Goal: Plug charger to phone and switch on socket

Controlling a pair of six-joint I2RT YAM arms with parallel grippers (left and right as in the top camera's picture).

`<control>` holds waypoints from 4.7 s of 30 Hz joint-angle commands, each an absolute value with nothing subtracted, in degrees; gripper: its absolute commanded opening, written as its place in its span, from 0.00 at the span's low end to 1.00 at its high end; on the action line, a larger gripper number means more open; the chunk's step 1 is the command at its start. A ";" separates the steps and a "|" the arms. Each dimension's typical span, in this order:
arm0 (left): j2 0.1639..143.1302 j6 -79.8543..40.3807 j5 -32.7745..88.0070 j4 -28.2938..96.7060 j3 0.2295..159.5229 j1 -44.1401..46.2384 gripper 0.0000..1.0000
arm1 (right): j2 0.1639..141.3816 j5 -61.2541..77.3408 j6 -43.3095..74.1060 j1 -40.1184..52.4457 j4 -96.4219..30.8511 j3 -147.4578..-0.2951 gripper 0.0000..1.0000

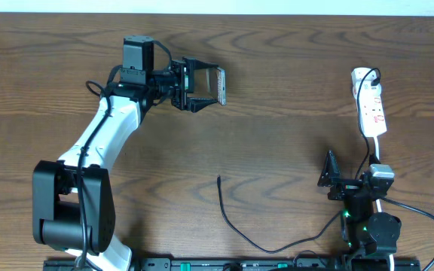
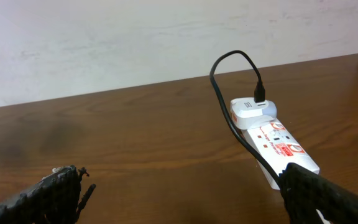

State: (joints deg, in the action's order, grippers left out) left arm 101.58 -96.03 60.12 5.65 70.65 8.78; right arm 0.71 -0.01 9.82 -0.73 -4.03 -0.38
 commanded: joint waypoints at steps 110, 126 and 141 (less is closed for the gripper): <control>99.85 -92.20 66.48 5.02 72.29 8.54 0.07 | 0.38 0.25 14.17 0.10 -3.20 -0.32 0.99; 99.85 -91.39 64.45 5.02 72.29 8.54 0.07 | 16.10 15.68 21.19 0.10 -10.76 -17.47 0.99; 99.85 -85.80 51.46 8.56 72.29 9.78 0.07 | 65.49 45.50 21.19 0.34 -16.73 -44.42 0.99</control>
